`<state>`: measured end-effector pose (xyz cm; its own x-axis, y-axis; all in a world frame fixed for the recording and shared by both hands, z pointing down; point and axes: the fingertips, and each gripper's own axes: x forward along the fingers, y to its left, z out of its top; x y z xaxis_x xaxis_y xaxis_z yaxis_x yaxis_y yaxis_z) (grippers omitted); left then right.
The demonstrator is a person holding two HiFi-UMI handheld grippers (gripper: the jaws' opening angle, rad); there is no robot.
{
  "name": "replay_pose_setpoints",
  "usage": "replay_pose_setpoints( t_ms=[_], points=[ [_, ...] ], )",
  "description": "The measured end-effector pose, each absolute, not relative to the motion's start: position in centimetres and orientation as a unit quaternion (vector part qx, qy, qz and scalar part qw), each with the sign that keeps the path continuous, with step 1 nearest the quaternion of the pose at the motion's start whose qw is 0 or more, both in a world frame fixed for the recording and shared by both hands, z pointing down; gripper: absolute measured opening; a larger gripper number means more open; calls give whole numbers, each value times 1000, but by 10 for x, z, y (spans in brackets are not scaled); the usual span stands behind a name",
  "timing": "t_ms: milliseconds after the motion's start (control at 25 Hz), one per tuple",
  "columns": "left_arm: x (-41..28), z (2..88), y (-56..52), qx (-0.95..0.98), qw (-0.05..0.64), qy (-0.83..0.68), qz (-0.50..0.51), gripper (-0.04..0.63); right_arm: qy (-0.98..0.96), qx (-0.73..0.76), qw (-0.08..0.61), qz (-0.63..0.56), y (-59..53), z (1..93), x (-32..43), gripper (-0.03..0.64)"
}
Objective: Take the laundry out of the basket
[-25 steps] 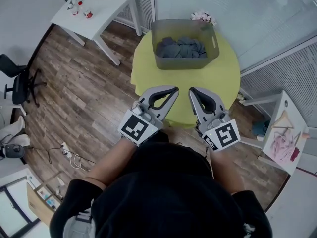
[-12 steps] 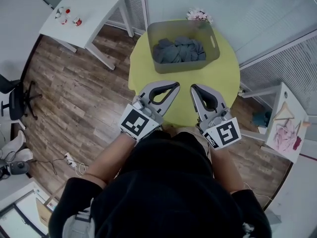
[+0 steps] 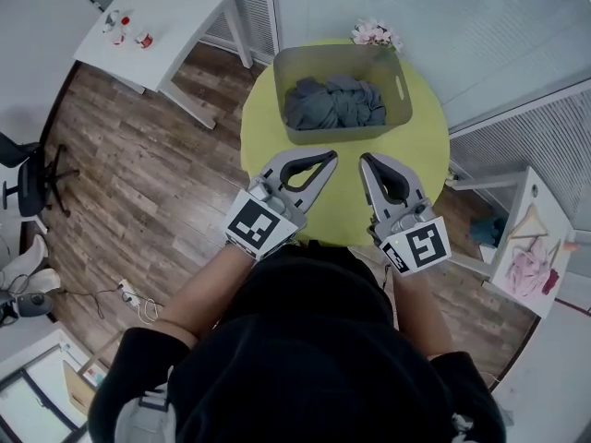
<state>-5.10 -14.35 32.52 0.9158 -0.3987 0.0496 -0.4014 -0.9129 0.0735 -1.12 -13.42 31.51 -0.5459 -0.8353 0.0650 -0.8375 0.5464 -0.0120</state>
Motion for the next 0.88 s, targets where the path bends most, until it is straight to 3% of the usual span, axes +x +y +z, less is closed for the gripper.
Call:
replay_pose_setpoints(
  t_ms=[600,880],
  points=[
    [8,353,-237,969,28,-236,73,8,-895,444,32,27,-222,342,51,23],
    [31,388,-268,966,20,-211,150,8,-896,440,41,32,-262,366,66,23]
  ],
)
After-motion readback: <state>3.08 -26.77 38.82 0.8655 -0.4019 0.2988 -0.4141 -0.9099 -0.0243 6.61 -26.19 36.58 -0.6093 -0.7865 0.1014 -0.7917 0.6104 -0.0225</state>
